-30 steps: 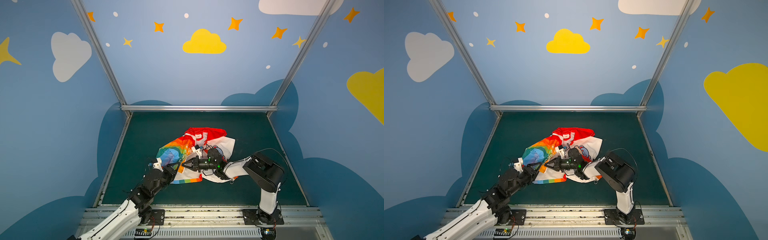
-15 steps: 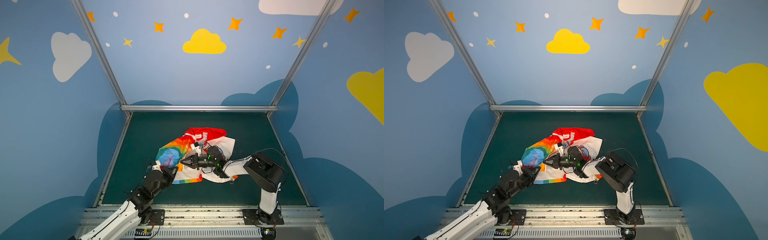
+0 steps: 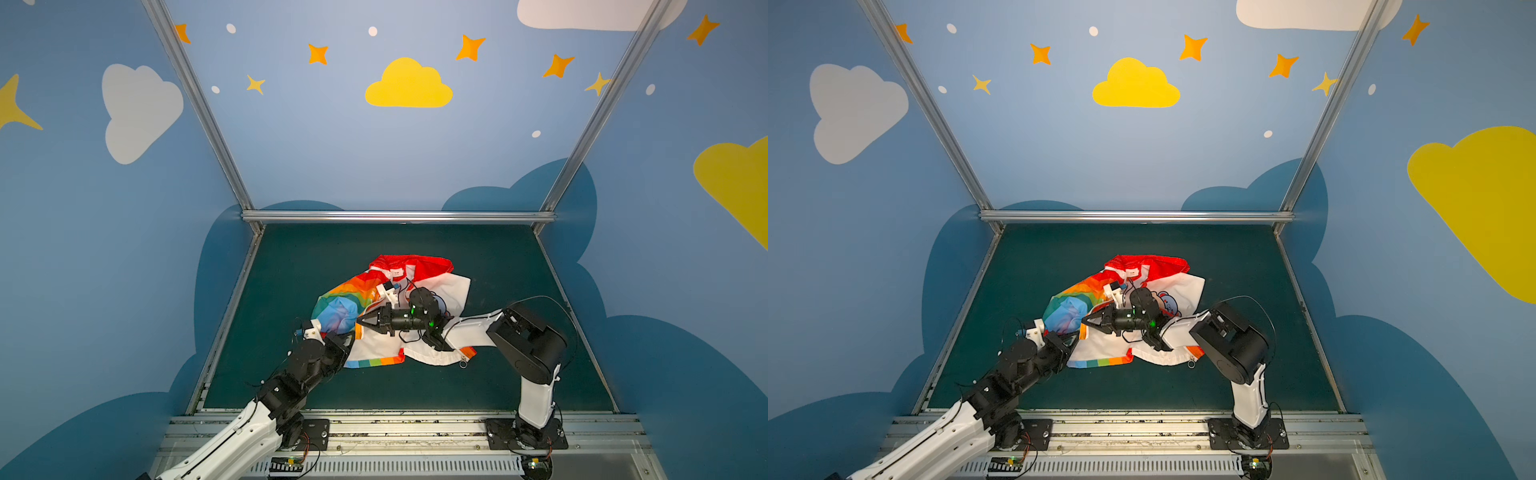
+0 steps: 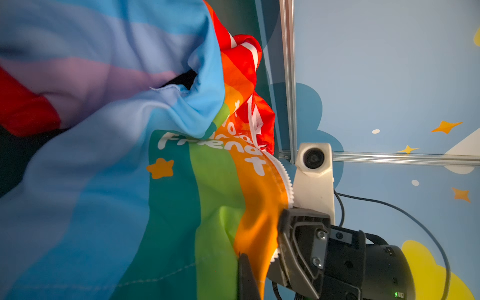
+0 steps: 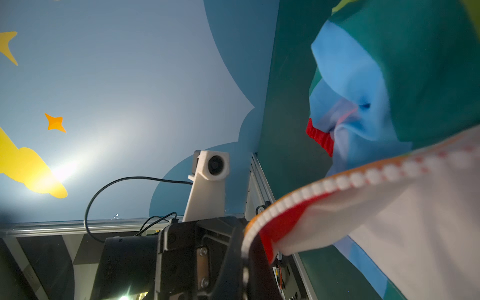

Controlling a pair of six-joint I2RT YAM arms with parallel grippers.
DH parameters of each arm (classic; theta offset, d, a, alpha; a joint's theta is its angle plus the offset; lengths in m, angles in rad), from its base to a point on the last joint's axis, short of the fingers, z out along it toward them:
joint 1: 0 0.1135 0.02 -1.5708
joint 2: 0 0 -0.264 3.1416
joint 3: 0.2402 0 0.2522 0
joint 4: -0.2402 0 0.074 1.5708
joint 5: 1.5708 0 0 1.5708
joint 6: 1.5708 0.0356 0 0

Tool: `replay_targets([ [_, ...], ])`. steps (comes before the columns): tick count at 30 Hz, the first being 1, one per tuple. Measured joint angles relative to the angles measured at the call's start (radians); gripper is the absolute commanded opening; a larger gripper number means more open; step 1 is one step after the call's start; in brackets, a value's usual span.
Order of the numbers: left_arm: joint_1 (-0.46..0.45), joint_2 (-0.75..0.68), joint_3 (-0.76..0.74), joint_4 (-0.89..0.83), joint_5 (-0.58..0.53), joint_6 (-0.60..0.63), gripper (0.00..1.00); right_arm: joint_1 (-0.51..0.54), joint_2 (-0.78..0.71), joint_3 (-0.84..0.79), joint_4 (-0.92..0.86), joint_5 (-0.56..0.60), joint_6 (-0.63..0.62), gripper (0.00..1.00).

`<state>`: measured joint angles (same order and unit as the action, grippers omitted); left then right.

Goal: Zip up the jacket

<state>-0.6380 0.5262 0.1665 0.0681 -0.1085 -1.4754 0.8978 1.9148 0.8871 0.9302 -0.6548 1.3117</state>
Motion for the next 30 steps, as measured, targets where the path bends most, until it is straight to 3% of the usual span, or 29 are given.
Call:
replay_targets([
  [14,0.008,0.009,0.013,0.016,0.0,0.014,0.3,0.006,0.001,0.036,-0.11,-0.002,-0.026,0.0],
  [18,0.01,0.017,0.013,0.028,0.0,0.013,0.32,0.009,0.002,0.052,-0.138,-0.003,-0.034,0.0],
  [22,0.011,0.027,0.013,0.04,0.002,0.013,0.27,0.009,0.007,0.077,-0.177,-0.009,-0.041,0.0],
  [29,0.016,0.032,0.013,0.039,0.002,0.004,0.03,0.011,0.013,0.115,-0.261,-0.024,-0.071,0.0],
  [30,0.016,0.03,0.013,0.033,0.001,0.0,0.03,0.011,0.013,0.118,-0.277,-0.025,-0.078,0.13],
])
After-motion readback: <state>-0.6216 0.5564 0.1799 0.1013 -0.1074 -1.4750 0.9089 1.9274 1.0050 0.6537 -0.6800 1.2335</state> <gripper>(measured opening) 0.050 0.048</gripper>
